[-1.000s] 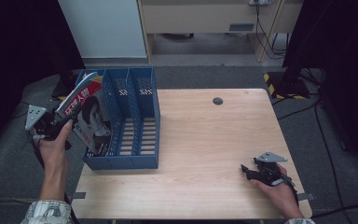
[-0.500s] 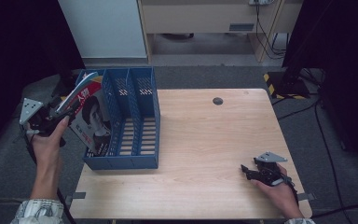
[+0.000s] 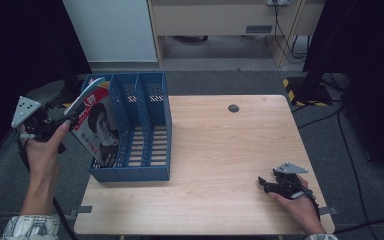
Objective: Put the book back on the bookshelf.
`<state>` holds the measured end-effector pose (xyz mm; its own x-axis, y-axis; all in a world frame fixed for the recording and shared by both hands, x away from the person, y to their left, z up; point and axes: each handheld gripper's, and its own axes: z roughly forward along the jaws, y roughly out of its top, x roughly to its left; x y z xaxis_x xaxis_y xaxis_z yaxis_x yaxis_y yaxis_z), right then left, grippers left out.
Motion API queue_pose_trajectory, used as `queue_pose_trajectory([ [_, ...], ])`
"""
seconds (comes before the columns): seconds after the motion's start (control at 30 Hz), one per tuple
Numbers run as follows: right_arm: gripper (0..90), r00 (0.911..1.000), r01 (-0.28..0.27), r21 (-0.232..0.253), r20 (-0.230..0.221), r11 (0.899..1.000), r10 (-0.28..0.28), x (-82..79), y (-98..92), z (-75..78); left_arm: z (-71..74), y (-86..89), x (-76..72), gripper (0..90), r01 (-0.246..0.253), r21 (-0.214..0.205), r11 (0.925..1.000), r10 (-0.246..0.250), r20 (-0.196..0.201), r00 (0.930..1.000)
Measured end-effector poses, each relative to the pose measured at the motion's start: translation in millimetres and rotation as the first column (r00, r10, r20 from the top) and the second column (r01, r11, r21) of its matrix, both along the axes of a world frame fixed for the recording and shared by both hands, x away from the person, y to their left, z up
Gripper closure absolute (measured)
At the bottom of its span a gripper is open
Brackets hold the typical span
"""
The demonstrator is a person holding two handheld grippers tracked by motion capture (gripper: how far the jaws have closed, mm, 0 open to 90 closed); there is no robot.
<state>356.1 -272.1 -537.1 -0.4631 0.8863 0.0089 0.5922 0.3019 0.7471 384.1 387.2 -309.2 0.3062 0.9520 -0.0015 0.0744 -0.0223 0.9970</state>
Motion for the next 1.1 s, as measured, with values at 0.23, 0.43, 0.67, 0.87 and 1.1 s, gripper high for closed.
queue_pose_trajectory([
  [0.23,25.9,1.0,0.006,-0.003,-0.002,1.0,-0.006,0.7,-0.1,-0.3,9.3,-12.7,-0.4,8.2,0.053,0.015,0.9985,-0.053,-0.012,0.9985],
  [0.43,24.7,1.0,0.001,-0.007,-0.005,1.0,-0.001,0.8,-0.2,-0.2,12.5,-23.3,2.3,5.1,0.104,0.026,0.9942,-0.103,-0.049,0.9935],
  [0.67,22.8,1.0,0.001,-0.008,-0.006,1.0,-0.001,1.0,0.4,-0.5,10.9,-46.7,7.7,3.1,0.114,0.084,0.99,-0.103,-0.125,0.9868],
  [0.87,20.7,1.0,0.002,-0.009,-0.01,1.0,-0.002,1.4,0.1,-0.5,11.0,-70.8,12.1,3.1,0.159,0.095,0.9827,-0.145,-0.139,0.9796],
  [1.1,6.2,0.9992,0.025,-0.022,-0.032,0.999,-0.025,3.8,0.5,-1.6,-0.8,-101.6,21.2,3.0,0.216,0.102,0.971,-0.196,-0.176,0.9647],
])
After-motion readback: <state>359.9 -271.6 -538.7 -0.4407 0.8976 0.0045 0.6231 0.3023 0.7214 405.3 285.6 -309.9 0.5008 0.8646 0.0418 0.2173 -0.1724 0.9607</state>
